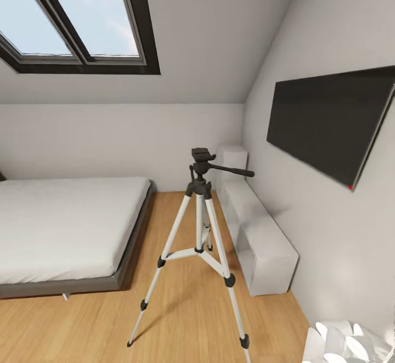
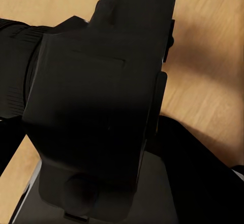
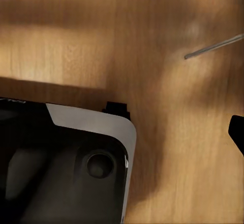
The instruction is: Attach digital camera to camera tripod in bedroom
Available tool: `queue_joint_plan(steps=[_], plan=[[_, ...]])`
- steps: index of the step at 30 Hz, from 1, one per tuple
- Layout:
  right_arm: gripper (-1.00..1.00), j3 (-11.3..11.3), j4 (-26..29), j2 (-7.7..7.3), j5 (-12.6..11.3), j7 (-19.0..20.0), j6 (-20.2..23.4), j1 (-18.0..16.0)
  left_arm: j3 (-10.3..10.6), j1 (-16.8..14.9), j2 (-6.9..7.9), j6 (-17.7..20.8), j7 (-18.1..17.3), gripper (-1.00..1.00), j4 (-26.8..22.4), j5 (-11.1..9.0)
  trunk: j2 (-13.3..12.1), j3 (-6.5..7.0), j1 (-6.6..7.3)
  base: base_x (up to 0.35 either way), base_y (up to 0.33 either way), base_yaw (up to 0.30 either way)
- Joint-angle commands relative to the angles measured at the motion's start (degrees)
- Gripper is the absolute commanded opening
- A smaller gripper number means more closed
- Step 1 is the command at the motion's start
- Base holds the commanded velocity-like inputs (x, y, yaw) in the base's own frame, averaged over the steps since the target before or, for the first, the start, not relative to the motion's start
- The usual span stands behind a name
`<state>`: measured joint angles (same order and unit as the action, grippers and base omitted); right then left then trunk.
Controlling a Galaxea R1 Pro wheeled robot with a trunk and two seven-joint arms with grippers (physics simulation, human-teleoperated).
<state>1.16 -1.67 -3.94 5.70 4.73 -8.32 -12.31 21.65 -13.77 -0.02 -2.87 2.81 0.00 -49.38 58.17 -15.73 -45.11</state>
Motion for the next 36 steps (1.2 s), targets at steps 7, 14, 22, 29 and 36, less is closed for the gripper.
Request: queue_joint_plan(steps=[7,14,22,29,36], plan=[[1.0,0.1,-0.2,-0.02,0.6,0.1,-0.4,-0.1,0.5,0.0,0.09,-0.1,0.1,-1.0,0.0,-0.3,0.0,-0.07,0.0,0.0,-0.021,0.004],[1.0,0.2,-0.2,-0.02,0.7,0.2,-0.3,-0.1,0.5,0.0,0.11,-0.1,0.1,-1.0,0.0,-0.3,0.0,-0.07,0.0,0.0,-0.001,0.0],[1.0,0.2,-0.2,-0.02,0.6,0.2,-0.3,-0.1,0.5,0.0,0.11,-0.1,0.1,-1.0,0.0,-0.4,0.0,-0.07,0.0,0.0,0.0,0.0],[1.0,0.2,-0.2,-0.02,0.6,0.2,-0.3,-0.1,0.5,0.0,0.11,-0.1,0.1,-1.0,0.0,-0.4,0.0,-0.07,0.0,0.0,0.0,0.0],[1.0,0.2,-0.2,-0.02,0.6,0.2,-0.3,-0.1,0.5,0.0,0.11,-0.1,0.1,-1.0,0.0,-0.4,0.0,-0.07,0.0,0.0,0.0,0.0]])
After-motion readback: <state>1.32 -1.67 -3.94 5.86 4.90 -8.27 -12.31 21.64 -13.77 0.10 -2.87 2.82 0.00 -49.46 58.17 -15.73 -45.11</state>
